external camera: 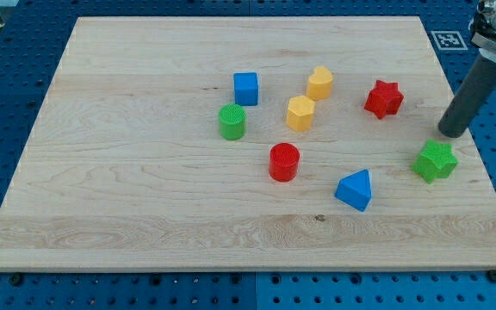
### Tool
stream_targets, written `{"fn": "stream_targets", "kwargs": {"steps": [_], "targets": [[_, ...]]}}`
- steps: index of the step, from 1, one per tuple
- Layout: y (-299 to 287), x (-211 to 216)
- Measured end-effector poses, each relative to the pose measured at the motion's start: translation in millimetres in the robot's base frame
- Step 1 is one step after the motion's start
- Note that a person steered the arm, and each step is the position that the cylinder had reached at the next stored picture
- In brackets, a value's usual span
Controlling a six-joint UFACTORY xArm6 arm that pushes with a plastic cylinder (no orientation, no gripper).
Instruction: Slightly push the green star towards the hexagon
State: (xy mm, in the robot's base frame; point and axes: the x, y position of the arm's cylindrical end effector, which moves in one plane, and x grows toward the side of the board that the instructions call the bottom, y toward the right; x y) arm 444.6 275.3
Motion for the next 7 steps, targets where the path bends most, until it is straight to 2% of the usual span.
{"fn": "stream_targets", "kwargs": {"steps": [1, 2, 3, 7], "targets": [[35, 22], [28, 60], [-27, 84], [-14, 88]]}}
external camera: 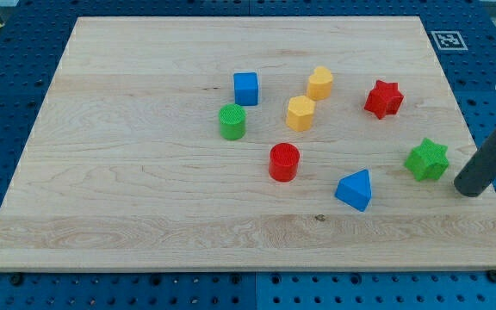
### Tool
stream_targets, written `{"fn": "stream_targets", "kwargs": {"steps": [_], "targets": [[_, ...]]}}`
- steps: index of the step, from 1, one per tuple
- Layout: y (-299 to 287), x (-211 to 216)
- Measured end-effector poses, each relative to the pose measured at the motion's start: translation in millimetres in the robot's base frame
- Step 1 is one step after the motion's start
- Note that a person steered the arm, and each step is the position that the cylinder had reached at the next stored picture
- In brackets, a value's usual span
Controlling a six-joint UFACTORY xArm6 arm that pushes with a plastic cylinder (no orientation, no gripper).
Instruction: Slightly push the green star towards the hexagon
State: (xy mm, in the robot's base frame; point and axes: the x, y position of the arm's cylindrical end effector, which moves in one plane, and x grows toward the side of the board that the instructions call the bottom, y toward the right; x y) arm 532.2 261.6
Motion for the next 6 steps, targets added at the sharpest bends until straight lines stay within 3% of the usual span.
{"fn": "stream_targets", "kwargs": {"steps": [3, 5, 6], "targets": [[-55, -17], [-34, 35], [-67, 49]]}}
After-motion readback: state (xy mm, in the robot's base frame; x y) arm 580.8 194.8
